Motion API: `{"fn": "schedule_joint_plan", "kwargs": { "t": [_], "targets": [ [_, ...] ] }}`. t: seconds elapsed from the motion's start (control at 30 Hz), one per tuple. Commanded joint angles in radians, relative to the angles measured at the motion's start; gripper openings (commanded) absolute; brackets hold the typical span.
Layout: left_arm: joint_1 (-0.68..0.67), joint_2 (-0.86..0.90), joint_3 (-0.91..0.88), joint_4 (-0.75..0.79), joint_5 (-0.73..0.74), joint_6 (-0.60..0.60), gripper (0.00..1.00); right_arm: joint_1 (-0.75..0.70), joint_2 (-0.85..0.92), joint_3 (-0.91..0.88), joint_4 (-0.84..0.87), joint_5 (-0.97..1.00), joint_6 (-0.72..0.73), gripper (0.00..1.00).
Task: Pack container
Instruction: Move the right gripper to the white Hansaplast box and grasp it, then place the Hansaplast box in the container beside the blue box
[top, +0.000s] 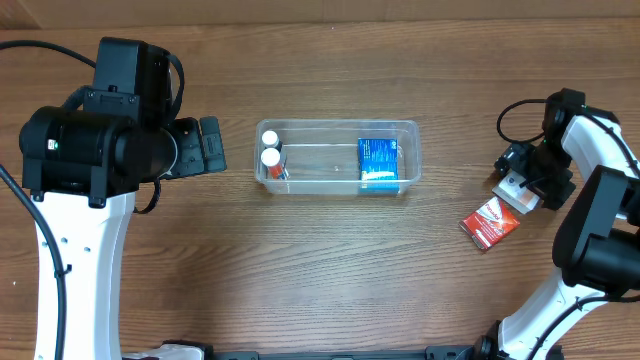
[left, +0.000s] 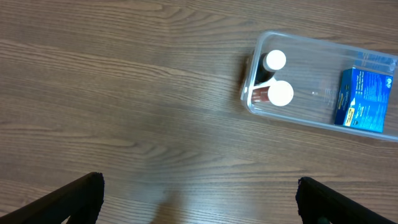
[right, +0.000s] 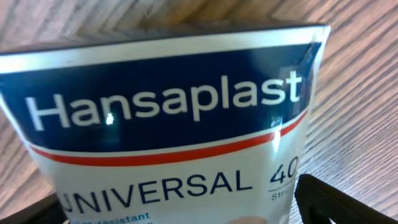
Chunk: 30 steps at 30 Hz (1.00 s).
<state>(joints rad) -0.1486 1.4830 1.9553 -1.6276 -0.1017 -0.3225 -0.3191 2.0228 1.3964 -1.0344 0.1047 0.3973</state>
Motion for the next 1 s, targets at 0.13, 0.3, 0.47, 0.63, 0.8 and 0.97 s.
{"fn": "schedule_joint_plan", "kwargs": {
  "t": [0.13, 0.3, 0.47, 0.63, 0.8, 0.97],
  "targets": [
    [0.004, 0.001, 0.01, 0.001, -0.005, -0.014, 1.0, 0.0, 0.0, 0.0, -0.005, -0.041, -0.002, 0.77],
    [0.004, 0.001, 0.01, 0.001, -0.005, -0.014, 1.0, 0.003, -0.012, 0.082, -0.089, -0.056, -0.002, 0.74],
    [0.004, 0.001, 0.01, 0.001, -0.005, -0.014, 1.0, 0.061, -0.116, 0.221, -0.189, -0.062, -0.021, 0.75],
    [0.004, 0.001, 0.01, 0.001, -0.005, -0.014, 1.0, 0.231, -0.297, 0.312, -0.254, -0.062, -0.065, 0.75],
    [0.004, 0.001, 0.01, 0.001, -0.005, -0.014, 1.0, 0.518, -0.399, 0.312, -0.242, -0.062, -0.033, 0.75],
    [0.004, 0.001, 0.01, 0.0, -0.005, -0.014, 1.0, 0.741, -0.349, 0.311, -0.172, -0.062, 0.021, 0.76]
  ]
}}
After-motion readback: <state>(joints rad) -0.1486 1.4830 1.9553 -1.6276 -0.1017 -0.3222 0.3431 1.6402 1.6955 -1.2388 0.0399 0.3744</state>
